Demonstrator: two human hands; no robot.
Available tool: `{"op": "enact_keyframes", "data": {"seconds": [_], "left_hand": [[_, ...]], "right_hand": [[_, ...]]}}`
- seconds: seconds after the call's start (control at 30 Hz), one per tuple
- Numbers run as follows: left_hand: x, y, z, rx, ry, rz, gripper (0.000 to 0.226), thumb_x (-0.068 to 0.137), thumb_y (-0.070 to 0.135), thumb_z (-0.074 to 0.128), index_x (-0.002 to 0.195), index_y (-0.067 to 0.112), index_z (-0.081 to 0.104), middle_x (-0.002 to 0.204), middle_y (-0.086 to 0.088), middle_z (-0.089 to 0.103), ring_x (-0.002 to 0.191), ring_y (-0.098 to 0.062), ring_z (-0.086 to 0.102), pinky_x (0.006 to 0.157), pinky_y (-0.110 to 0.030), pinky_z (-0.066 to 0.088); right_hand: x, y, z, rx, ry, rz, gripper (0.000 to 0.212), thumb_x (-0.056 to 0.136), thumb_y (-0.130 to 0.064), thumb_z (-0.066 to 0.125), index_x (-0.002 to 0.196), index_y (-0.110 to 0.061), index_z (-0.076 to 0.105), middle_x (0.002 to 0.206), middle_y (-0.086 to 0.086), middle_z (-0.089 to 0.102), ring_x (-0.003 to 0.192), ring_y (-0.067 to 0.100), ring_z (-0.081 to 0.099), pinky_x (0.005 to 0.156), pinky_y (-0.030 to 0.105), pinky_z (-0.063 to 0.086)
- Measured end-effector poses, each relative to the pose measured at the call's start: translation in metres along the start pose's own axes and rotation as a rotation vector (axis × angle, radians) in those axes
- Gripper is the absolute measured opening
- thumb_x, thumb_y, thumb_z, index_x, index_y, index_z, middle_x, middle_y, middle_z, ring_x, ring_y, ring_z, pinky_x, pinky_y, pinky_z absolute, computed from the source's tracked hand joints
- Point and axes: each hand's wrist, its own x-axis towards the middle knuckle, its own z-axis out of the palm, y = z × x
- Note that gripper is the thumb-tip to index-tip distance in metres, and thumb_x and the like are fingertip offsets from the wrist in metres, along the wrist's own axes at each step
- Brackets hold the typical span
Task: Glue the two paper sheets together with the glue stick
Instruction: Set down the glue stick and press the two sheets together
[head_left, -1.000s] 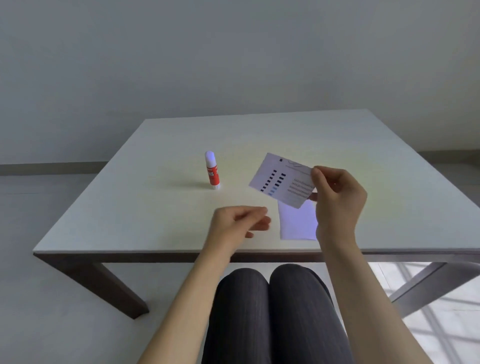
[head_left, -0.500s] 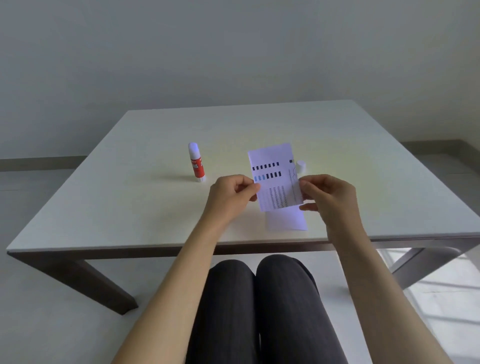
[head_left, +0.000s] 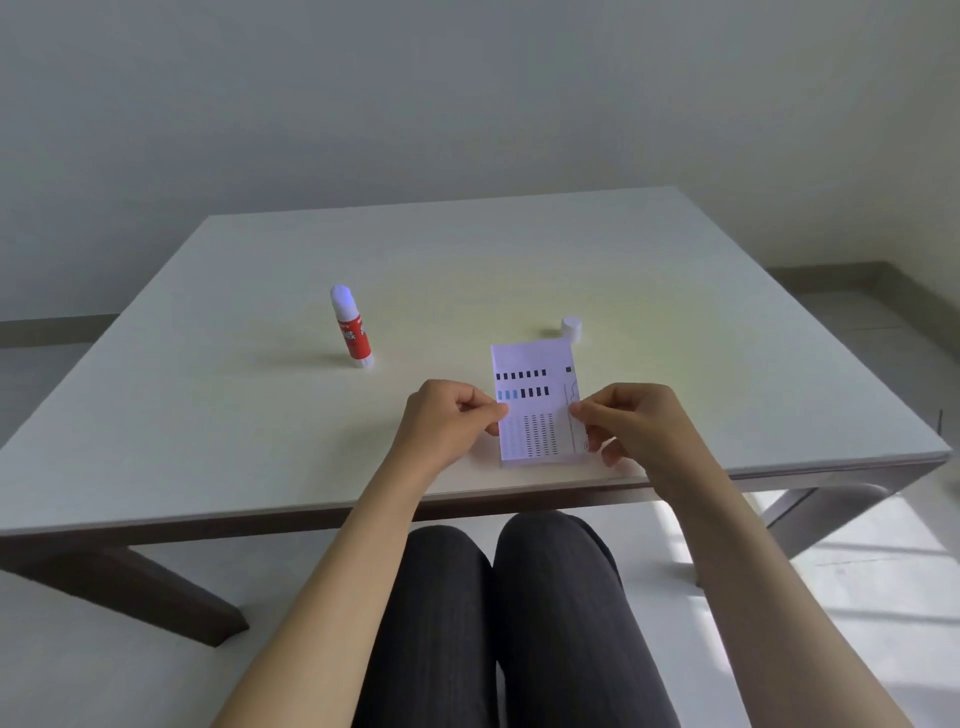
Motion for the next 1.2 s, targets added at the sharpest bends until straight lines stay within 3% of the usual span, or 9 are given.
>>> {"op": "enact_keyframes", "data": {"seconds": [0.23,0.4,0.67,0.9,1.0,1.1,1.2], "left_hand": [[0.001,-0.002,0.003,0.036,0.012,-0.023,0.015,0.083,0.022,0.066,0.070,0.017,0.072,0.077,0.004,0.074,0.080,-0.012,0.066,0.067,-0.020,0.046],[0.002,0.000,0.007,0.109,0.036,-0.036,0.014,0.081,0.023,0.066,0.073,0.015,0.074,0.077,0.004,0.075,0.082,-0.016,0.068,0.074,-0.032,0.051],[0.004,0.001,0.009,0.227,0.047,-0.028,0.017,0.081,0.025,0.067,0.075,0.010,0.074,0.086,-0.002,0.076,0.081,-0.020,0.068,0.075,-0.035,0.054],[0.004,0.002,0.012,0.384,0.089,0.011,0.017,0.079,0.025,0.067,0.072,0.012,0.073,0.078,0.000,0.075,0.077,-0.022,0.066,0.064,-0.030,0.048],[0.003,0.002,0.015,0.480,0.130,0.040,0.018,0.077,0.022,0.065,0.072,0.007,0.072,0.077,-0.006,0.074,0.080,-0.028,0.066,0.066,-0.033,0.051],[0.000,-0.002,0.017,0.544,0.198,0.077,0.020,0.079,0.028,0.068,0.074,0.009,0.069,0.082,-0.002,0.073,0.077,-0.026,0.066,0.057,-0.027,0.042],[0.000,-0.007,0.017,0.578,0.235,0.144,0.025,0.080,0.035,0.069,0.097,0.017,0.062,0.101,0.002,0.067,0.090,-0.020,0.061,0.068,-0.028,0.037]], "right_hand": [[0.000,0.008,0.004,-0.031,0.037,0.017,0.019,0.080,-0.006,0.069,0.061,-0.005,0.064,0.047,0.005,0.057,0.032,0.009,0.047,0.034,0.020,0.040],[0.004,0.011,0.004,-0.077,0.070,0.013,0.019,0.080,-0.007,0.069,0.061,-0.005,0.064,0.047,0.008,0.058,0.030,0.013,0.044,0.033,0.020,0.039],[0.004,0.016,0.005,-0.215,0.103,-0.040,0.014,0.079,-0.005,0.067,0.065,-0.004,0.066,0.040,0.001,0.058,0.027,0.011,0.045,0.034,0.019,0.042],[0.005,0.017,0.010,-0.341,0.124,-0.102,0.016,0.079,-0.003,0.065,0.063,-0.006,0.063,0.041,0.000,0.057,0.024,0.004,0.044,0.031,0.014,0.040],[0.006,0.017,0.016,-0.442,0.151,-0.152,0.011,0.076,-0.002,0.064,0.065,-0.002,0.063,0.049,0.002,0.059,0.035,0.007,0.052,0.041,0.020,0.047],[0.007,0.016,0.020,-0.561,0.167,-0.194,0.009,0.075,-0.005,0.066,0.070,-0.001,0.059,0.060,0.005,0.059,0.060,0.025,0.057,0.057,0.032,0.047],[0.005,0.014,0.022,-0.608,0.154,-0.230,0.021,0.077,-0.007,0.067,0.095,-0.011,0.058,0.066,0.004,0.056,0.069,0.027,0.055,0.058,0.032,0.041]]}}
